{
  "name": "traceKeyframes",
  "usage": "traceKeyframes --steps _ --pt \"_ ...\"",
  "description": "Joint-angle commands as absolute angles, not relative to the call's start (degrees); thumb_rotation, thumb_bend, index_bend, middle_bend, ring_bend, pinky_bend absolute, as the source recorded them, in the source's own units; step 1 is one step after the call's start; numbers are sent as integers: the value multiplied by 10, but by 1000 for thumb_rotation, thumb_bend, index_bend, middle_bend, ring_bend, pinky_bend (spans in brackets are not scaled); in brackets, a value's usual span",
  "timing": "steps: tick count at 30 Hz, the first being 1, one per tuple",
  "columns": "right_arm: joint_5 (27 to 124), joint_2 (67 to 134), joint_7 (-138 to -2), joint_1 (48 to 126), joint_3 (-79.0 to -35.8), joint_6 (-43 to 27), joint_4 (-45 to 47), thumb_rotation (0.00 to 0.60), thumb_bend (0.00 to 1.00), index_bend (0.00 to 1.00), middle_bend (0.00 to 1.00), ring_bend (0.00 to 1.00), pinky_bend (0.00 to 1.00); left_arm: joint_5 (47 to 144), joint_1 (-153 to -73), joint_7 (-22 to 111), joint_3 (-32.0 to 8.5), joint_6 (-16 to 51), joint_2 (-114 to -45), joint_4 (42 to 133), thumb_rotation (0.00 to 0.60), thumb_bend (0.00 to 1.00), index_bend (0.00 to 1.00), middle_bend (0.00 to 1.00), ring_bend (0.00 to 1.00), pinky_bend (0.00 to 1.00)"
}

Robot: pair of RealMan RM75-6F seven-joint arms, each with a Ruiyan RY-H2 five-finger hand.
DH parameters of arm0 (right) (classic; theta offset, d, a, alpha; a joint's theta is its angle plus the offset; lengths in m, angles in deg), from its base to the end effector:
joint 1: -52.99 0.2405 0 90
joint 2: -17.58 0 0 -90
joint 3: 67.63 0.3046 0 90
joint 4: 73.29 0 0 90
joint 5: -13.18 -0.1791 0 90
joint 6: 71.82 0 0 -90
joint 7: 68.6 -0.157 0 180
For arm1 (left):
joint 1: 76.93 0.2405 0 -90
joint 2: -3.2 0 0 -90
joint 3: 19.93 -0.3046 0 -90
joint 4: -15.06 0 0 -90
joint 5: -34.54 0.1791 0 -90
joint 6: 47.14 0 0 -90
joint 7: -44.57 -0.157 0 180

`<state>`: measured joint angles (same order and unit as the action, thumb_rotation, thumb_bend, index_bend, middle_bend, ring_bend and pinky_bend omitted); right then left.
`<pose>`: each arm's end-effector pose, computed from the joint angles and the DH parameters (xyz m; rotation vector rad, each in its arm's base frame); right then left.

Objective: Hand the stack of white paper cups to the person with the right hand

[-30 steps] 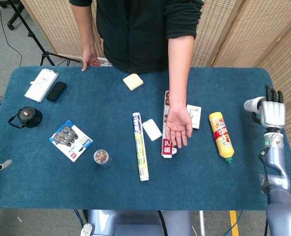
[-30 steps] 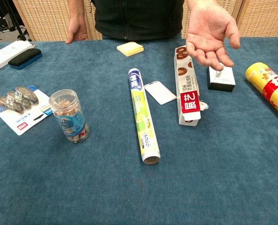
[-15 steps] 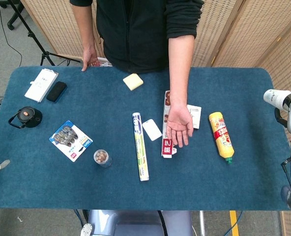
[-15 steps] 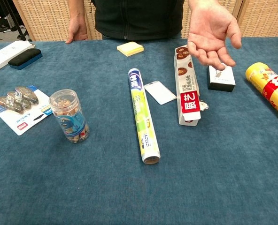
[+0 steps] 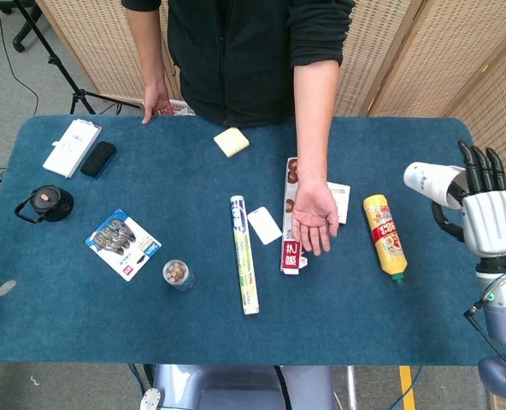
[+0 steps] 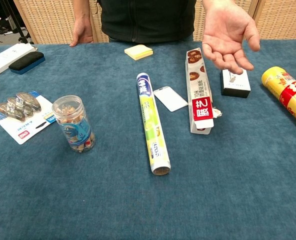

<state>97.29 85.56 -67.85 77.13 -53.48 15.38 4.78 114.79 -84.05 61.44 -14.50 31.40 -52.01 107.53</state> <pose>-0.2703 -0.3350 0.2492 1.3622 -0.4097 1.1625 -0.3518 0.2162 0.2631 -1.2728 -1.0680 -0.9720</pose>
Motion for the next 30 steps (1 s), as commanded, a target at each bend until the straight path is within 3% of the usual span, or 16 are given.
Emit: traceKeyframes --steps 1,9,16,30 --pt "1002 839 -656 782 -521 176 91 600 852 679 18 0 25 1147 -840 615 -145 314 -520 1075 600 0 0 0 0 28" --pt "1063 834 -661 825 -544 119 169 600 852 679 21 0 25 1146 -841 616 -145 314 -520 1074 600 0 0 0 0 29" --pt "1108 876 -558 854 -560 88 188 600 852 679 21 0 25 1146 -840 615 -146 315 -521 1073 600 0 0 0 0 29" --pt "1101 892 -451 849 -589 46 230 600 852 685 21 0 25 1148 -839 627 -147 317 -517 1069 600 0 0 0 0 29"
